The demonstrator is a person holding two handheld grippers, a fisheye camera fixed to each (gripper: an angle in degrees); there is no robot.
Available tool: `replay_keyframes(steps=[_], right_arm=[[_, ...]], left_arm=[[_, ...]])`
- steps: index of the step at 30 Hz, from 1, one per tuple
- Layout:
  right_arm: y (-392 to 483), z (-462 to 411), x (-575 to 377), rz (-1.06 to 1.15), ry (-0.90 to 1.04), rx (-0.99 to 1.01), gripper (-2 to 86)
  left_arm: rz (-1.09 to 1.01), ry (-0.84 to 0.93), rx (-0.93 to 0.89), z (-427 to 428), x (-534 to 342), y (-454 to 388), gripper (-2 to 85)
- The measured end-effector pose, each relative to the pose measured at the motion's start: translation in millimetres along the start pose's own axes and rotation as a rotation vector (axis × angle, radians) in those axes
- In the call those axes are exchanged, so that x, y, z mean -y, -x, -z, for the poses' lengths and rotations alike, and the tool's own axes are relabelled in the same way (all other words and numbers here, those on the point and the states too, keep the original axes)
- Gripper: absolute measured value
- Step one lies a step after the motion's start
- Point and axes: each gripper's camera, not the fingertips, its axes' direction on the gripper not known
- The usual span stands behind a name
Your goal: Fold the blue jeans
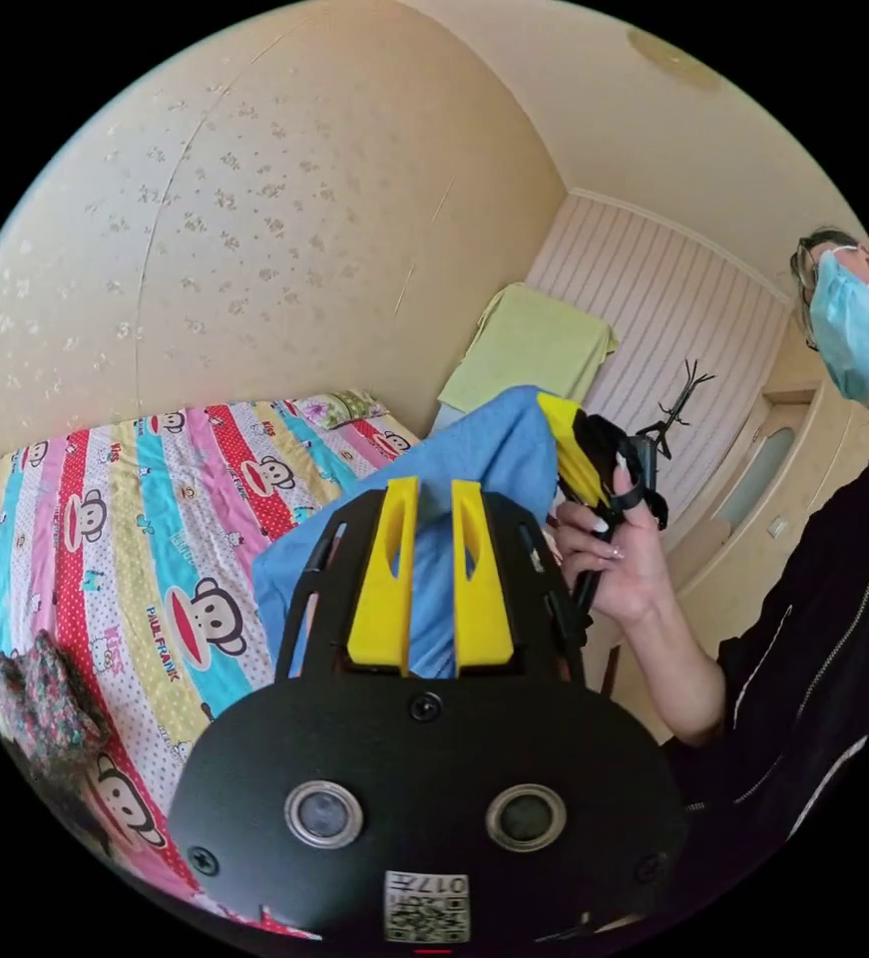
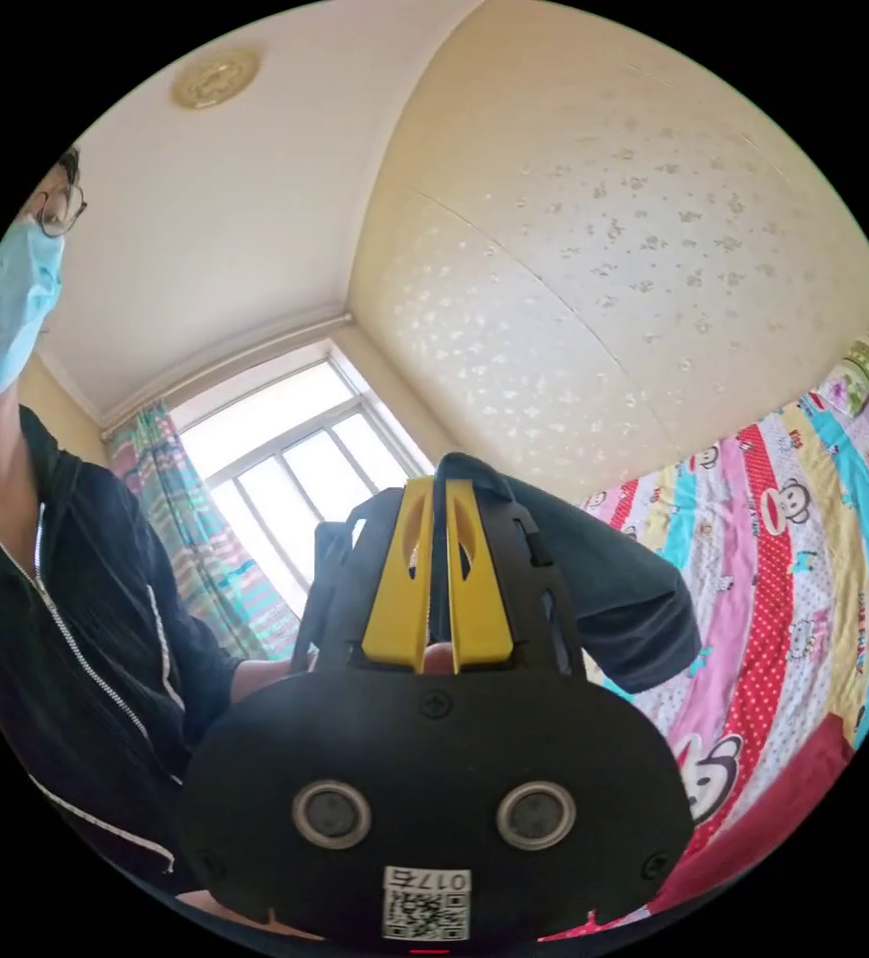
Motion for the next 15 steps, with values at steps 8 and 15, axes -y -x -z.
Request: replay_keyframes(steps=[8, 15], right_arm=[[151.9, -78.3, -7.4, 0.224, 0.037, 0.139, 2.4], [251.2, -126.8, -26.4, 0.417, 0.031, 0.088, 2.5]], left_arm=[[-0.070, -0.242, -0.159, 180.7, -102.1, -36.6, 17.2], [-0.209, -0.252, -0.197, 216.3, -156.1, -54.0, 22.7]])
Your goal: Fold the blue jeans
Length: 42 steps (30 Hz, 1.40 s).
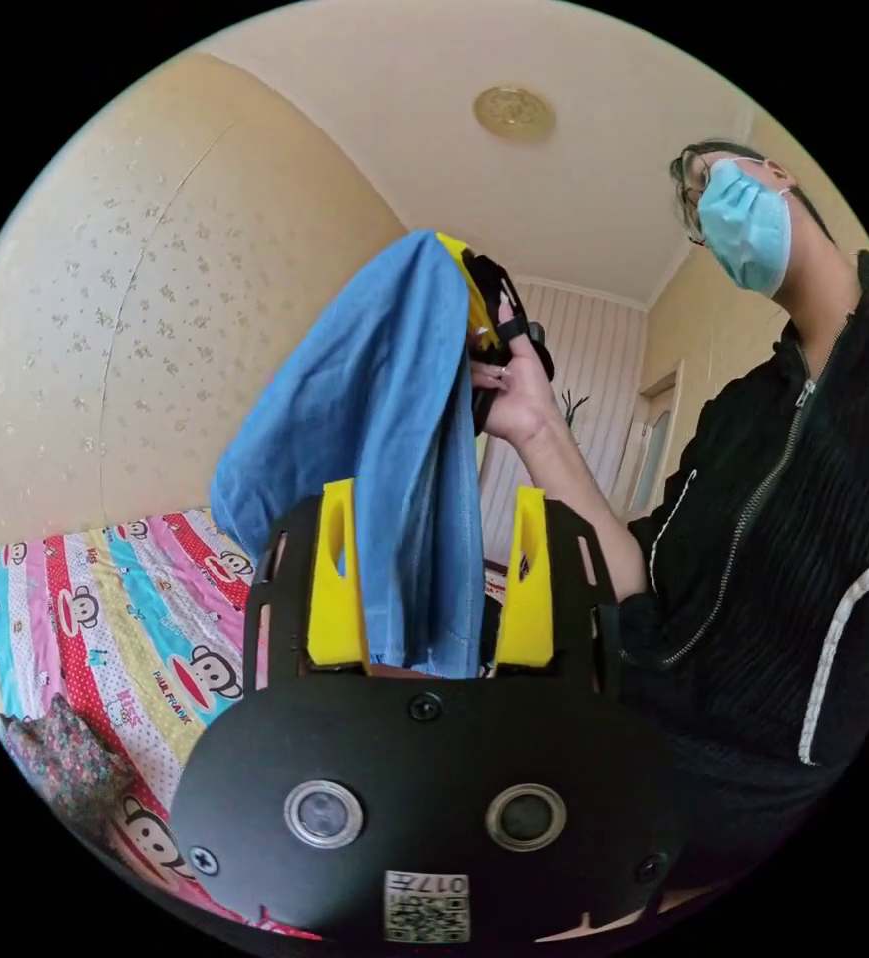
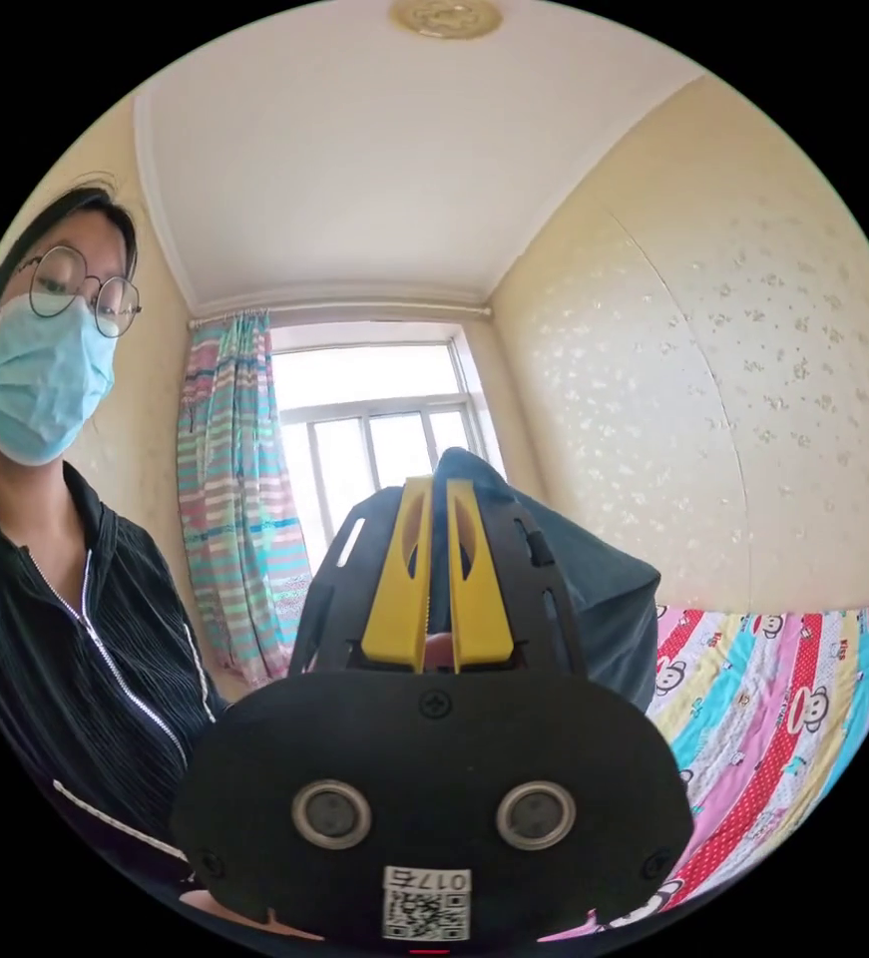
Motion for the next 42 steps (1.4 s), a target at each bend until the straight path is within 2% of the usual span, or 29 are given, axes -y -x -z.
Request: replay_keyframes(steps=[4, 5, 8, 10, 12, 14, 16, 18, 20, 23, 25, 28, 30, 35, 40, 42], right_arm=[[49.1, -43.9, -3.5, 0.100, 0.063, -0.006, 2.5], [55.6, -49.7, -5.2, 0.108, 0.078, -0.008, 2.5], [79.3, -70.5, -17.7, 0.084, 0.128, 0.004, 2.5], [88.9, -79.8, -28.1, 0.070, 0.146, 0.045, 2.4], [93.0, -79.6, -35.5, 0.087, 0.126, 0.079, 2.2], [92.0, -72.9, -42.3, 0.089, 0.080, 0.109, 1.8], [84.2, -50.3, -52.1, 0.073, -0.065, 0.203, 1.4], [77.2, -31.1, -58.4, 0.072, -0.147, 0.256, 1.5], [72.4, -13.2, -63.4, 0.074, -0.158, 0.207, 1.8], [73.8, 12.8, -80.5, 0.154, -0.134, -0.037, 4.2], [74.2, 28.6, -99.0, 0.198, -0.118, -0.215, 10.1], [78.6, 44.8, -128.9, 0.287, -0.195, -0.313, 16.5], [80.9, 51.2, -147.5, 0.338, -0.261, -0.305, 17.8], [84.0, 42.6, -168.0, 0.398, -0.318, -0.035, 21.8], [129.9, -7.7, -191.4, 0.632, -0.342, -0.319, 22.9], [135.2, -21.6, -196.3, 0.637, -0.326, -0.435, 22.7]], left_arm=[[-0.023, 0.043, -0.019, -24.1, 7.3, -16.7, 23.8], [-0.009, 0.032, 0.029, -28.9, 10.0, -21.4, 22.6], [0.126, -0.012, 0.221, -26.0, 14.5, -16.2, 14.2], [0.273, -0.046, 0.273, -14.7, 15.0, -0.1, 8.5], [0.371, -0.085, 0.191, 0.2, 16.9, 22.1, 8.2], [0.381, -0.068, 0.095, 8.0, 21.6, 35.1, 8.0], [0.378, -0.096, 0.020, 19.5, 24.4, 41.6, 7.7], [0.397, -0.210, -0.104, 38.8, 23.9, 48.8, 7.2], [0.399, -0.281, -0.193, 50.8, 26.0, 52.2, 6.8], [0.382, -0.366, -0.311, 67.0, 38.8, 48.3, 6.0], [0.328, -0.396, -0.358, 76.2, 55.0, 38.6, 5.4], [0.265, -0.469, -0.388, 91.4, 83.8, 20.9, 4.2], [0.199, -0.515, -0.408, 99.1, 108.0, 7.0, 3.4], [0.149, -0.599, -0.331, 106.0, 141.2, -15.5, 3.3], [0.112, -0.679, -0.259, 91.9, 156.4, -43.1, 3.2], [0.142, -0.665, -0.193, 81.9, 159.8, -53.4, 3.2]])
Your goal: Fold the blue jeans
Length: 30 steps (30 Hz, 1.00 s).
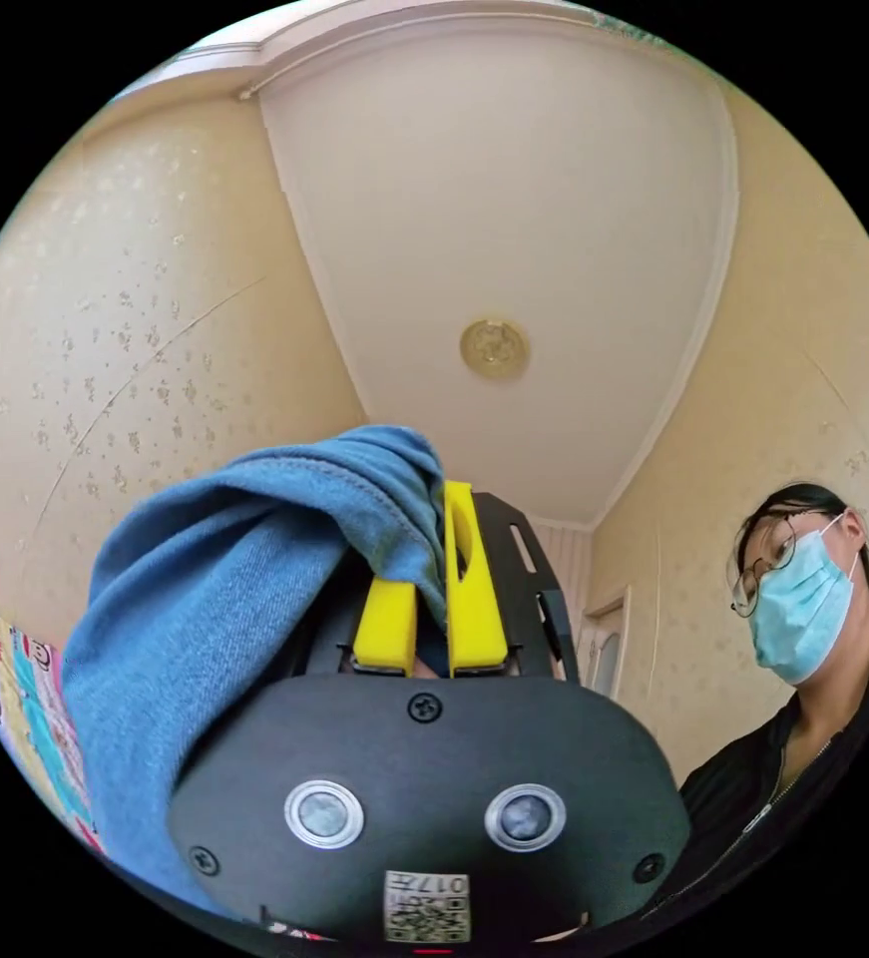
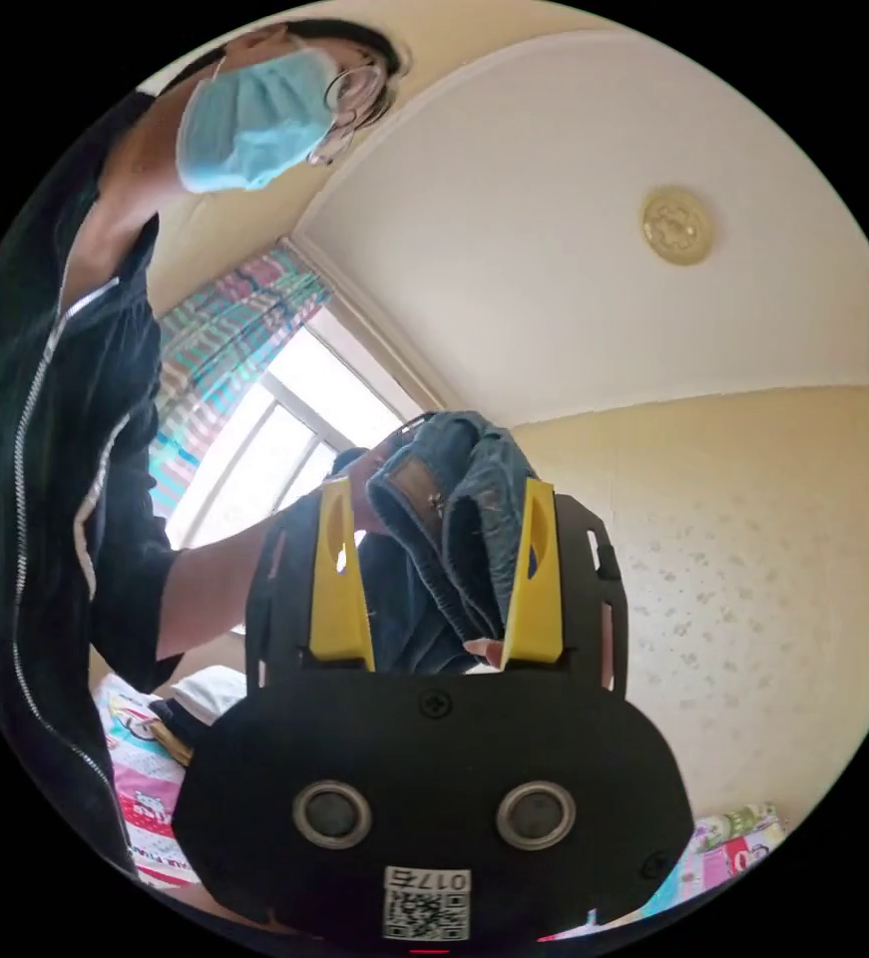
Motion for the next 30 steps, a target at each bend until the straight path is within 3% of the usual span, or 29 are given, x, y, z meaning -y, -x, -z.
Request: replay_keyframes(steps=[2, 9, 12, 18, 22, 26, 30], right_arm=[[2.4, -3.2, -6.7, -0.016, 0.005, -0.085, 22.6], [-20.4, -14.2, -40.8, -0.192, 0.038, -0.104, 25.0], [-29.0, -27.3, -57.0, -0.271, 0.101, -0.008, 23.6], [-57.2, -14.0, -89.6, -0.465, -0.052, 0.079, 11.2], [-89.5, -35.2, -106.4, -0.594, 0.147, 0.189, 10.0], [-99.6, -39.9, -102.4, -0.626, 0.105, 0.164, 9.1], [-123.4, -73.0, -87.0, -0.628, 0.142, 0.276, 8.6]], left_arm=[[0.021, 0.031, 0.021, -7.2, -5.0, -0.9, 3.2], [0.080, 0.045, 0.088, -10.3, -36.8, 10.0, 3.2], [0.118, 0.040, 0.094, -13.5, -41.7, 18.3, 3.2], [0.132, 0.042, 0.092, -19.1, -47.8, 22.4, 3.2], [0.145, 0.057, 0.130, -22.9, -48.3, 24.8, 3.2], [0.138, 0.030, 0.121, -20.7, -51.4, 28.6, 3.2], [0.147, 0.031, 0.062, -24.3, -51.7, 35.8, 3.2]])
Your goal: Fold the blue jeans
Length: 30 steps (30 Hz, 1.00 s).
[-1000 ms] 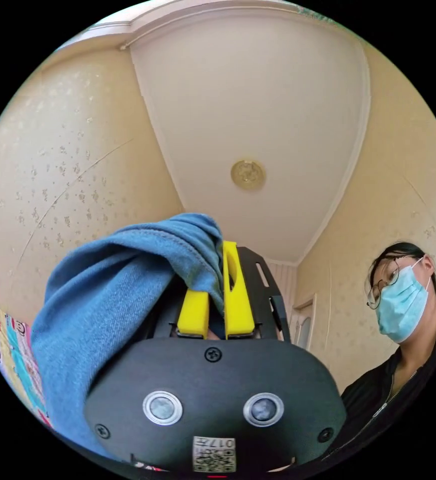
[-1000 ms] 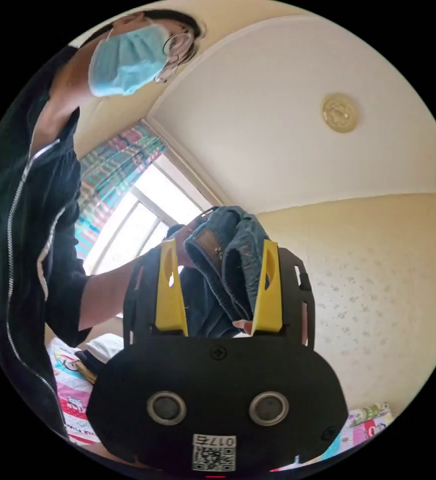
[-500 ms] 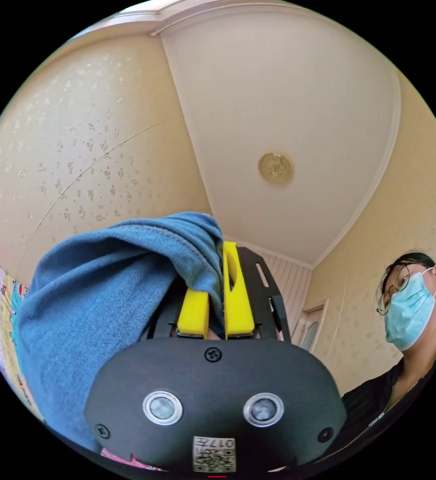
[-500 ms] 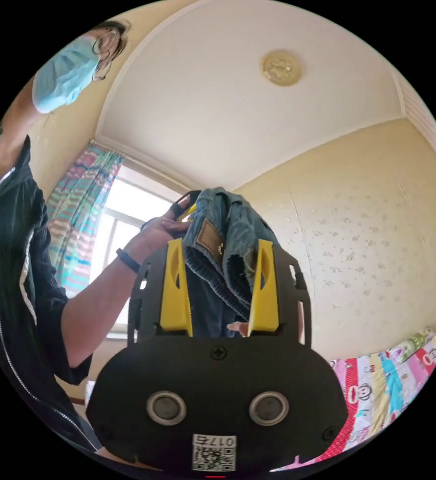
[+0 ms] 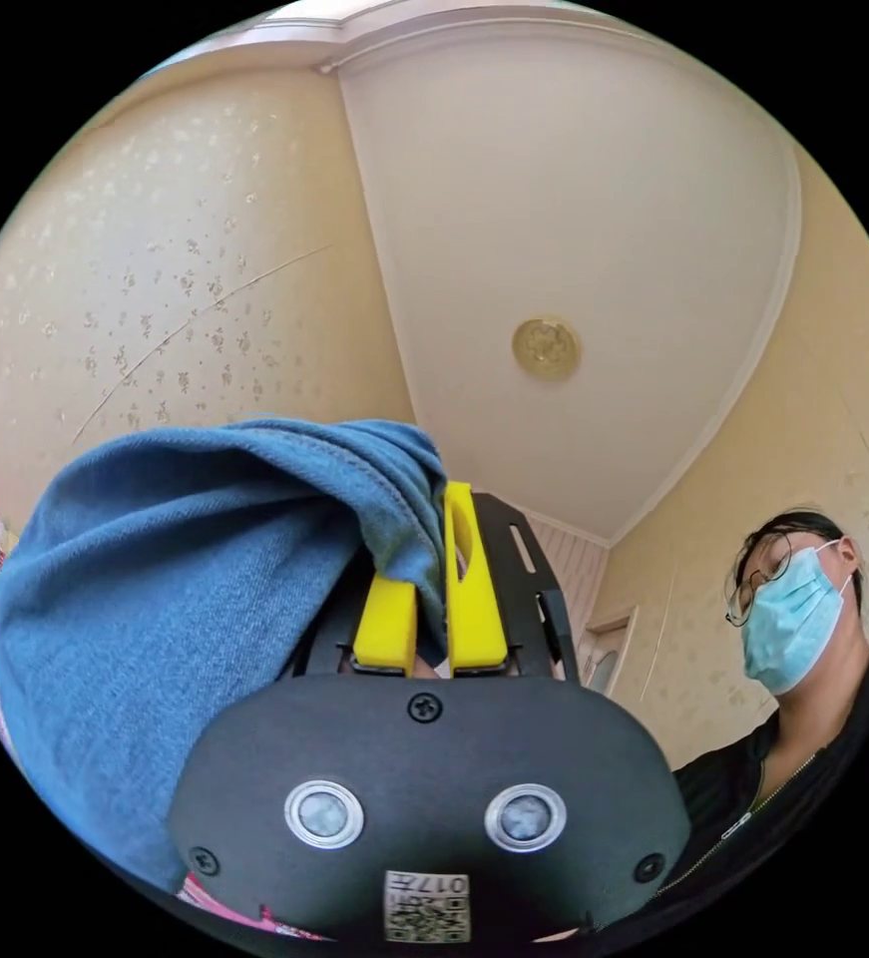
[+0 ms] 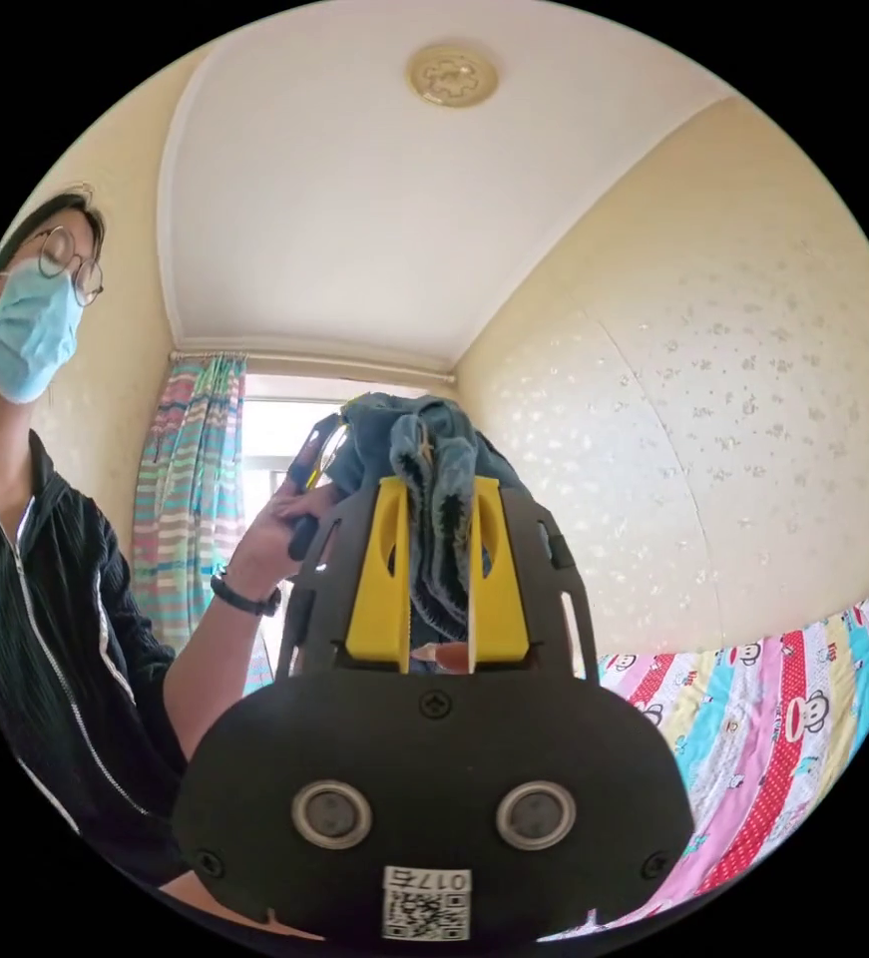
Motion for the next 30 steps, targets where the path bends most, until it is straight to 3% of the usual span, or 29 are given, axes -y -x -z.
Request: replay_keyframes(steps=[3, 7, 13, 17, 20, 25, 30], right_arm=[[-14.4, -11.9, 26.6, -0.018, 0.073, 0.063, 7.4], [-15.8, 19.6, 42.4, -0.065, -0.038, -0.151, 6.8], [-8.0, 52.2, 38.4, -0.023, -0.128, -0.241, 6.3], [-11.3, 60.4, 35.2, -0.002, -0.169, -0.210, 6.1], [-15.0, 76.8, 40.1, 0.049, -0.225, -0.113, 6.1], [-8.9, 80.7, 72.4, 0.202, 0.061, -0.025, 6.2], [-28.4, 87.1, 77.8, 0.146, 0.028, 0.153, 6.1]], left_arm=[[-0.034, 0.033, -0.004, -4.9, 1.4, 0.8, 3.2], [-0.004, 0.070, 0.027, 1.3, 3.1, 16.2, 3.4], [0.198, 0.557, 0.176, -20.6, -43.3, 81.2, 5.5], [0.479, 0.966, 0.042, -35.7, -119.2, 136.8, 7.3], [0.562, 1.207, -0.056, -35.2, -160.5, 148.8, 10.4], [0.438, 1.253, -0.124, -29.9, -150.7, 132.7, 11.6], [0.034, 1.143, -0.141, -56.6, -65.4, 65.5, 10.8]])
